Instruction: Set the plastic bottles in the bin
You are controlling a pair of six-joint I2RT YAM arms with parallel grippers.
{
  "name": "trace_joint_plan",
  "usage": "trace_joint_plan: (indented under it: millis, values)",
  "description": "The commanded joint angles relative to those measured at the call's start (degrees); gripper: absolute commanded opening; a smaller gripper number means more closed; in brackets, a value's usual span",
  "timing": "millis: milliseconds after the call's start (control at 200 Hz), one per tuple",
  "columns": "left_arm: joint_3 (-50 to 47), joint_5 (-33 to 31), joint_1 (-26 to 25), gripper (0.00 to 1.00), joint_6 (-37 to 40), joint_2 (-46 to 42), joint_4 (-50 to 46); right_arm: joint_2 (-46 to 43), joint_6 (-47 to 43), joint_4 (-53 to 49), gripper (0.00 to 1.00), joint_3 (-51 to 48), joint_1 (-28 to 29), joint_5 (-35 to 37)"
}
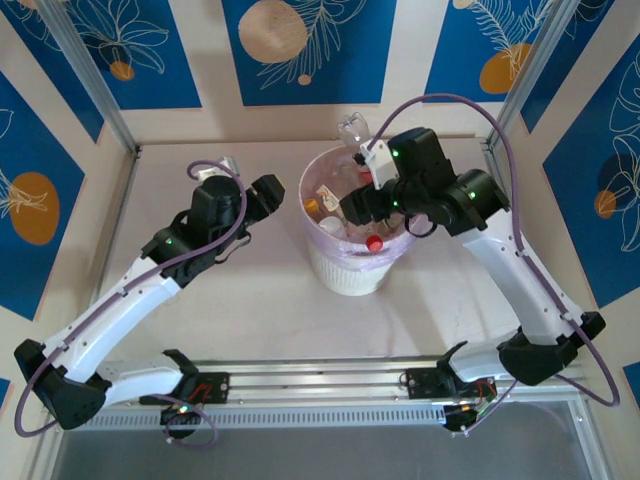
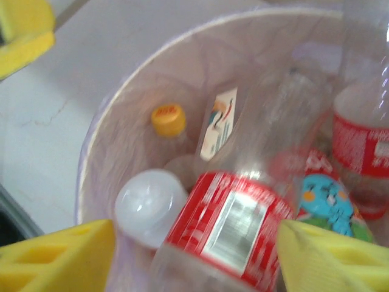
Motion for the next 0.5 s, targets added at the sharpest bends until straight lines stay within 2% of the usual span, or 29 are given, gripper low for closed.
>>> trace_joint_plan:
  millis: [0,90,240,385,495]
  values:
    - [-0.6,1.6,0.6,0.71,-0.9,1.8,2.5,-0.2,3.6,-8.4,0.79,-0.8,2.3,5.7]
    - [-0.8,3.4,0.6,0.72,-1.4,3.2,3.7,0.1,3.4,-9.1,0.79,-2.4,2.8,8.1]
    - [-0.7,4.7,0.6,0.72,-2.0,4.3,4.7,-1.4,0.8,-5.9,0.64,-5.5,-0.1,11.9]
    - [-0.9,4.5,0.7,0.72,-2.0,4.3,4.9,-3.9,-7.1,0.2,0.53,-9.2,-4.2,9.3]
    - [-1.2,5.1,0.7,0.71,-2.4,4.7,5.4,-5.0,-11.5,5.8,0.50,-12.0,-8.8,-0.7]
